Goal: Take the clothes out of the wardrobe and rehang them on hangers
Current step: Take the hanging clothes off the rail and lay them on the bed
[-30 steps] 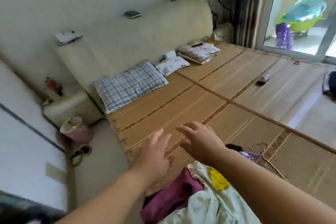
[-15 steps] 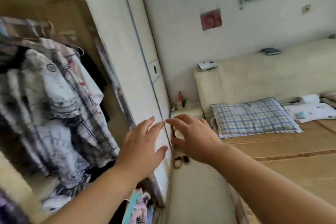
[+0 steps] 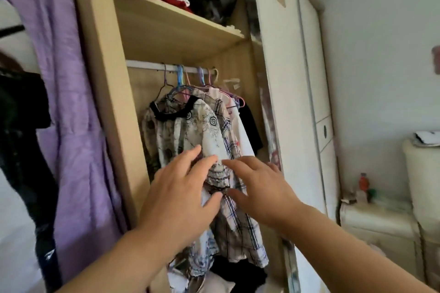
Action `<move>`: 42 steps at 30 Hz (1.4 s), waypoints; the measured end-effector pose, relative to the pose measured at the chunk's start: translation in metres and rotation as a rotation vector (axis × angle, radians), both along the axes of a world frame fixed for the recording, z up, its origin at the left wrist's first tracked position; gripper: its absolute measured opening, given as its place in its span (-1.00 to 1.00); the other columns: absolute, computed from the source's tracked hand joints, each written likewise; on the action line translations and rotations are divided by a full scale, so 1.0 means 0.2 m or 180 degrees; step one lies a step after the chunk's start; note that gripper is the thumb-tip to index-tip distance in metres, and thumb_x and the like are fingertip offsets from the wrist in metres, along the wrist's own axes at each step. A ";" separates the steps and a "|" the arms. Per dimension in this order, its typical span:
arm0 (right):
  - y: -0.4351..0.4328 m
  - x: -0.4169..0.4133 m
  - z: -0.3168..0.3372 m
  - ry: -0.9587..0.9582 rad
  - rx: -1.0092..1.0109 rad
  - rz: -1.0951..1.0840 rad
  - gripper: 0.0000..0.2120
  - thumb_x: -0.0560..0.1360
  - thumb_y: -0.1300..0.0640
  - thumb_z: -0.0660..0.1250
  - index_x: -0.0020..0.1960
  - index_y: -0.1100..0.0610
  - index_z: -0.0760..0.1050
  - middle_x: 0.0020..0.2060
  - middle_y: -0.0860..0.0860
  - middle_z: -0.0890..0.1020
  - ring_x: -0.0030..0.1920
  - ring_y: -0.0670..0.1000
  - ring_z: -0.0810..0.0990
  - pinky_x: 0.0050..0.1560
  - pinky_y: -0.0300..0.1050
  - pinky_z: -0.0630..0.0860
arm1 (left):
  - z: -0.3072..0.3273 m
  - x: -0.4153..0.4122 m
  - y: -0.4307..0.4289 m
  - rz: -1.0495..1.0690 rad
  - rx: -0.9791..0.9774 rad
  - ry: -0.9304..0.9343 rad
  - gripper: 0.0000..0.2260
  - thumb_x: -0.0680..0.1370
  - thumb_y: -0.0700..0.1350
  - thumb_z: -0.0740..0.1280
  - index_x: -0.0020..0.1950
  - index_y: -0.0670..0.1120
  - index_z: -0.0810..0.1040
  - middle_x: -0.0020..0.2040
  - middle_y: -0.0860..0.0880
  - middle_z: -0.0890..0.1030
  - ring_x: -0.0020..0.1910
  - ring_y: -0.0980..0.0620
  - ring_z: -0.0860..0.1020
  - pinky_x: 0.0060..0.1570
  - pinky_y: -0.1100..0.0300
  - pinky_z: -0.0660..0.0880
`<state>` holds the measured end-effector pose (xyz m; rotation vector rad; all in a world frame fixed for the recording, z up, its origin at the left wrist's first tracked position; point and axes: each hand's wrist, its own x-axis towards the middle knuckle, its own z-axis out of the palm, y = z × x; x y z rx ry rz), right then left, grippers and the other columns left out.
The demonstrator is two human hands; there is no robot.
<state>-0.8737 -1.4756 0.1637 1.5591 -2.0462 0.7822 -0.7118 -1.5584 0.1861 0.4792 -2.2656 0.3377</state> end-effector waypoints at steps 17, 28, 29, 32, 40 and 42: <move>-0.93 -0.57 0.73 0.0340 -0.0241 0.1117 -0.44 0.52 -0.11 0.24 0.47 -0.09 0.18 0.34 0.00 0.35 0.30 0.11 0.40 0.28 0.10 0.40 | 0.74 -0.04 -0.34 0.2162 -0.1606 0.1316 -0.36 0.31 -0.14 0.21 0.43 -0.13 0.37 0.49 -0.28 0.21 0.49 -0.31 0.09 0.45 -0.18 0.13; -1.46 -0.74 0.93 0.0056 -0.0050 0.1052 -0.58 0.54 0.06 0.27 0.34 0.21 0.34 0.29 0.23 0.42 0.29 0.20 0.40 0.28 0.02 0.38 | 0.71 -0.06 -0.38 0.2618 -0.2046 0.1506 -0.31 0.33 -0.21 0.13 0.47 -0.35 0.17 0.49 -0.30 0.20 0.49 -0.25 0.15 0.49 0.01 0.07; -1.48 -0.74 0.94 -0.0035 -0.0080 0.1056 -0.61 0.55 0.08 0.25 0.33 0.20 0.36 0.24 0.22 0.47 0.24 0.21 0.45 0.23 0.03 0.42 | 0.71 -0.07 -0.38 0.2654 -0.2009 0.1527 -0.31 0.34 -0.19 0.11 0.48 -0.33 0.16 0.50 -0.28 0.19 0.50 -0.23 0.14 0.49 0.05 0.05; -1.55 -0.72 0.96 -0.0321 -0.0125 0.1063 -0.71 0.56 0.08 0.23 0.24 0.18 0.44 0.11 0.19 0.56 0.11 0.21 0.53 0.11 0.04 0.49 | 0.71 -0.08 -0.37 0.2692 -0.1908 0.1632 -0.29 0.34 -0.15 0.11 0.50 -0.27 0.15 0.52 -0.21 0.17 0.51 -0.14 0.12 0.48 0.18 -0.01; -1.60 -0.72 1.03 -0.0563 -0.0709 0.1189 -0.77 0.57 0.16 0.15 0.06 0.14 0.57 -0.06 0.18 0.63 -0.08 0.20 0.58 -0.15 -0.06 0.47 | 0.72 -0.08 -0.36 0.2893 -0.1820 0.1517 -0.27 0.36 -0.02 0.11 0.51 -0.25 0.14 0.53 -0.19 0.17 0.51 -0.10 0.11 0.46 0.30 -0.11; -1.55 -0.71 1.05 -0.0521 -0.0869 0.1319 -0.76 0.58 0.11 0.14 0.09 0.13 0.55 -0.05 0.19 0.63 -0.06 0.23 0.58 -0.10 -0.02 0.52 | 0.72 -0.08 -0.36 0.2885 -0.1811 0.1520 -0.27 0.37 0.00 0.08 0.51 -0.25 0.15 0.53 -0.18 0.16 0.52 -0.09 0.11 0.46 0.33 -0.13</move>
